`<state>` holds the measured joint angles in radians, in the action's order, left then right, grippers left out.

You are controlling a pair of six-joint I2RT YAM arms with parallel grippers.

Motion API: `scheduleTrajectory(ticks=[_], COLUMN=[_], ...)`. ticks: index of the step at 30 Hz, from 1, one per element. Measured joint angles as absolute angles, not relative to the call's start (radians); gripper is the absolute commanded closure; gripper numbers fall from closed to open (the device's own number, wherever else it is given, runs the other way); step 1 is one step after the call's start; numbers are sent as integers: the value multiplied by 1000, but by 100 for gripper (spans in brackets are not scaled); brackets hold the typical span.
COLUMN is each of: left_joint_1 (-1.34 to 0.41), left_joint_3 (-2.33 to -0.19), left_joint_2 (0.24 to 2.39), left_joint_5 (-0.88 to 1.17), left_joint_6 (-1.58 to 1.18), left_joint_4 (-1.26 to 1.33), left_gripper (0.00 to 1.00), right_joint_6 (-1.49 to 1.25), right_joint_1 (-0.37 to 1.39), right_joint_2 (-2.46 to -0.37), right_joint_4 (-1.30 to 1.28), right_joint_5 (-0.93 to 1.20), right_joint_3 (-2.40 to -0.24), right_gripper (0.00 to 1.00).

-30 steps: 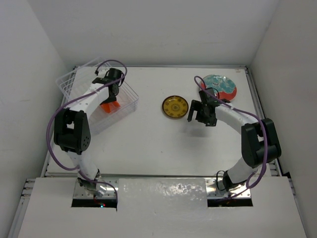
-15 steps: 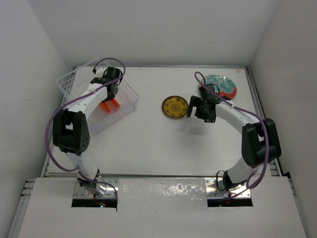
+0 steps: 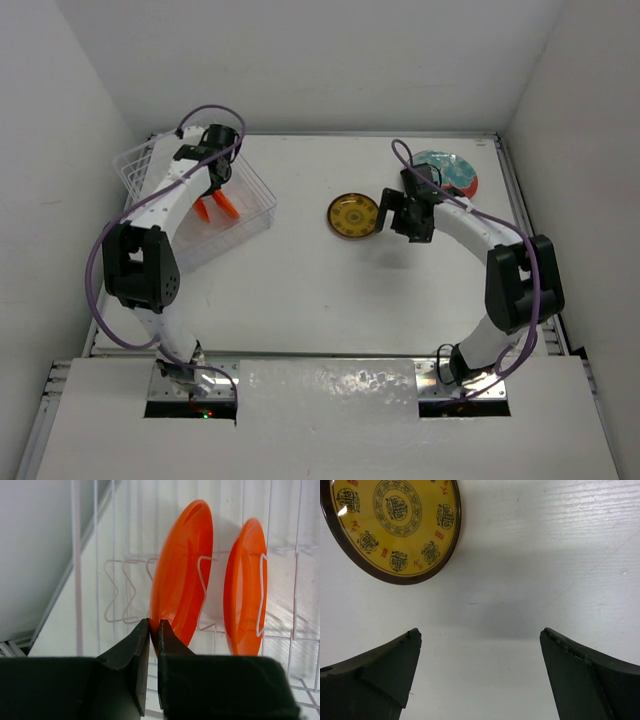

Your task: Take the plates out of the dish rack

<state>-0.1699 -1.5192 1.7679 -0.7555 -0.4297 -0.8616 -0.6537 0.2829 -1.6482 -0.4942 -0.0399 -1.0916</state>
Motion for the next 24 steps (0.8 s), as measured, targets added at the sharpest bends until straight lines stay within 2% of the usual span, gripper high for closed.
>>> scheduleTrajectory(ticks=[8, 13, 16, 20, 24], left_joint_1=[-170, -170, -168, -167, -168], left_joint_3=[-1766, -1925, -1877, -1740, -1617], left_joint_2=[1776, 1755, 1650, 1436, 1320], left_joint_5=[-873, -929, -780, -455, -88], left_joint_6=[-432, -456, -429, -428, -480], left_joint_4=[-1044, -1094, -998, -846, -627], left_gripper=[100, 100, 100, 100, 100], right_joint_6=[-652, -679, -742, -834, -918], right_joint_1=[283, 287, 313, 379, 421], right_joint_2=[-1687, -1686, -1687, -1704, -1726], right_joint_4=[-498, -358, -230, -87, 40], right_joint_5=[40, 254, 383, 477, 510], right_joint_3=[-1162, -1193, -1231, -1357, -1453], right_gripper=[1, 1, 1, 1, 1])
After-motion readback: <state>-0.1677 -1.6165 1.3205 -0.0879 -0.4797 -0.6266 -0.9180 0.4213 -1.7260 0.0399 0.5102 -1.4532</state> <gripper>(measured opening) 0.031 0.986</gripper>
